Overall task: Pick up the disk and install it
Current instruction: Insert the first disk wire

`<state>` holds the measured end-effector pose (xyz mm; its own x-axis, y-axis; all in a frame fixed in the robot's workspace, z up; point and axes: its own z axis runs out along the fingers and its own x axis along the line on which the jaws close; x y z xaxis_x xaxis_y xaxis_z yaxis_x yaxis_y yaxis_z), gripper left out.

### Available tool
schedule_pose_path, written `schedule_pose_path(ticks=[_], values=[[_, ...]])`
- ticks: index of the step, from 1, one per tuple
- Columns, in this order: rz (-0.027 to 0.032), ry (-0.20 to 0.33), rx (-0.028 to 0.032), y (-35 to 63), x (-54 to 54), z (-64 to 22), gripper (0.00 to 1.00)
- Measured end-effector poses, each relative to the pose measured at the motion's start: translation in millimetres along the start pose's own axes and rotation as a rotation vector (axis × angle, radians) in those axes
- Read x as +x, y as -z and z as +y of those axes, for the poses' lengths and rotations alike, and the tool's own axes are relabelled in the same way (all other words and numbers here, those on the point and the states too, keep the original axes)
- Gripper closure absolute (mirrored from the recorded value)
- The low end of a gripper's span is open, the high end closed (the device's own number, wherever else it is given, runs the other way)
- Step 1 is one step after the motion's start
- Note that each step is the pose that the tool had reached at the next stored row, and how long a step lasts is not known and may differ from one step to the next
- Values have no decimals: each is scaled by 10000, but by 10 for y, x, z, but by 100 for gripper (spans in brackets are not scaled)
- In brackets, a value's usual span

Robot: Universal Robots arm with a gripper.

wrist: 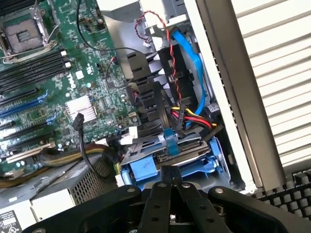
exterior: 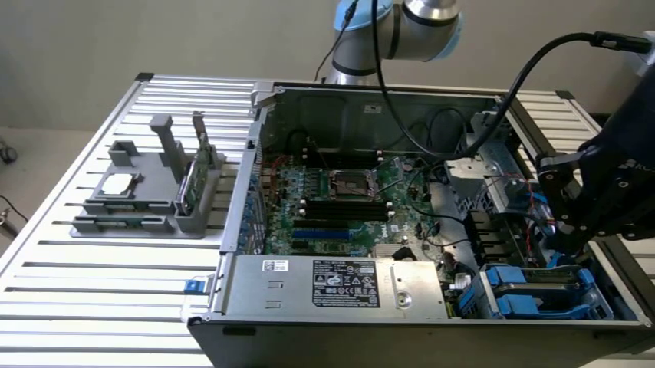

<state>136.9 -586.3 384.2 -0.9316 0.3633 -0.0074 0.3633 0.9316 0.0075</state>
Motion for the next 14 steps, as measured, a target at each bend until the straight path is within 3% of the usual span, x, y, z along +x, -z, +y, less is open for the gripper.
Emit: schedule_pose_path(ticks=[14], values=[[-23,-1976,8,0,0,0,89]])
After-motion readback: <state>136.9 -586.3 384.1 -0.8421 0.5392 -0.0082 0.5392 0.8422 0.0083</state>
